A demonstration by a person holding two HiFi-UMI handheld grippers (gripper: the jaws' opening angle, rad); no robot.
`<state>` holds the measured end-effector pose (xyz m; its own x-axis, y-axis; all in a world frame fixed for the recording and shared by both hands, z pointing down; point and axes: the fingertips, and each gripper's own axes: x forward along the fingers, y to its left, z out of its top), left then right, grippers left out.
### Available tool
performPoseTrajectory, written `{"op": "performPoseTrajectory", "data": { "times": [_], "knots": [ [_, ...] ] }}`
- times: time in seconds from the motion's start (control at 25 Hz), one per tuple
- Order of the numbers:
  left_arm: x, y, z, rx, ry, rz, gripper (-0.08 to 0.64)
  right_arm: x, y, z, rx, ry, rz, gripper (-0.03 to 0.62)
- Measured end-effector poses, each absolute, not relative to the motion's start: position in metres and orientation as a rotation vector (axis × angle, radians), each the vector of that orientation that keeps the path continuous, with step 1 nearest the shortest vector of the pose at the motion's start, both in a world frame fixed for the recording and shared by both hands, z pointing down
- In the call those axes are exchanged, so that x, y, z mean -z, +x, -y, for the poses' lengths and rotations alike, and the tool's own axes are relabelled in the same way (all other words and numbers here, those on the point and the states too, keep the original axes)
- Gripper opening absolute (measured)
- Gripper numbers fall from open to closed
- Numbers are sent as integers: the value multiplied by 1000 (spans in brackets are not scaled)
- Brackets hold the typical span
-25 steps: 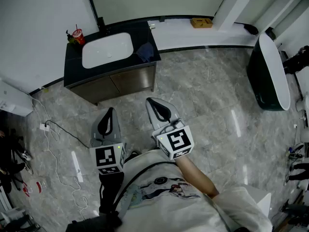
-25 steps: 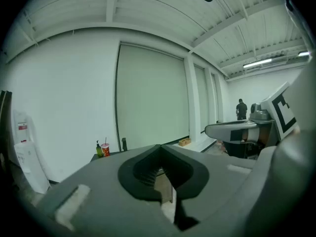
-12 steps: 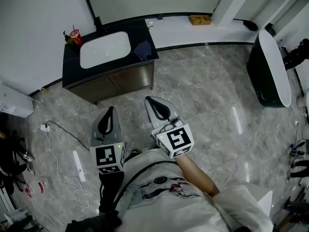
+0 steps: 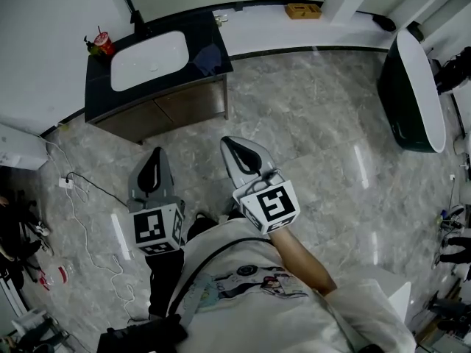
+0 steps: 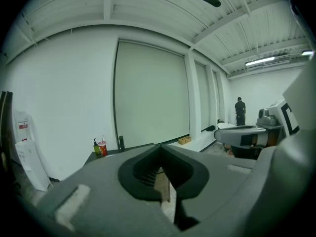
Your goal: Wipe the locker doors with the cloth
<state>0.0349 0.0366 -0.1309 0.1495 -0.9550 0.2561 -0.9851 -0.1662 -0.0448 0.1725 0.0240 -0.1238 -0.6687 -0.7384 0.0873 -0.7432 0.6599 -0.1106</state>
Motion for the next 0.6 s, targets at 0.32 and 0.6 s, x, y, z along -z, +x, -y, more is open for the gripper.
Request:
{"op": "performPoseTrajectory", "data": {
  "times": [0.32, 0.6],
  "knots": [
    [105, 54, -38, -409, 2207, 1916, 0, 100, 205, -11, -317, 1254, 2804, 5],
    [82, 22, -15, -419, 2161, 1905, 0, 79, 178, 17, -357, 1241, 2778, 5]
  ]
}}
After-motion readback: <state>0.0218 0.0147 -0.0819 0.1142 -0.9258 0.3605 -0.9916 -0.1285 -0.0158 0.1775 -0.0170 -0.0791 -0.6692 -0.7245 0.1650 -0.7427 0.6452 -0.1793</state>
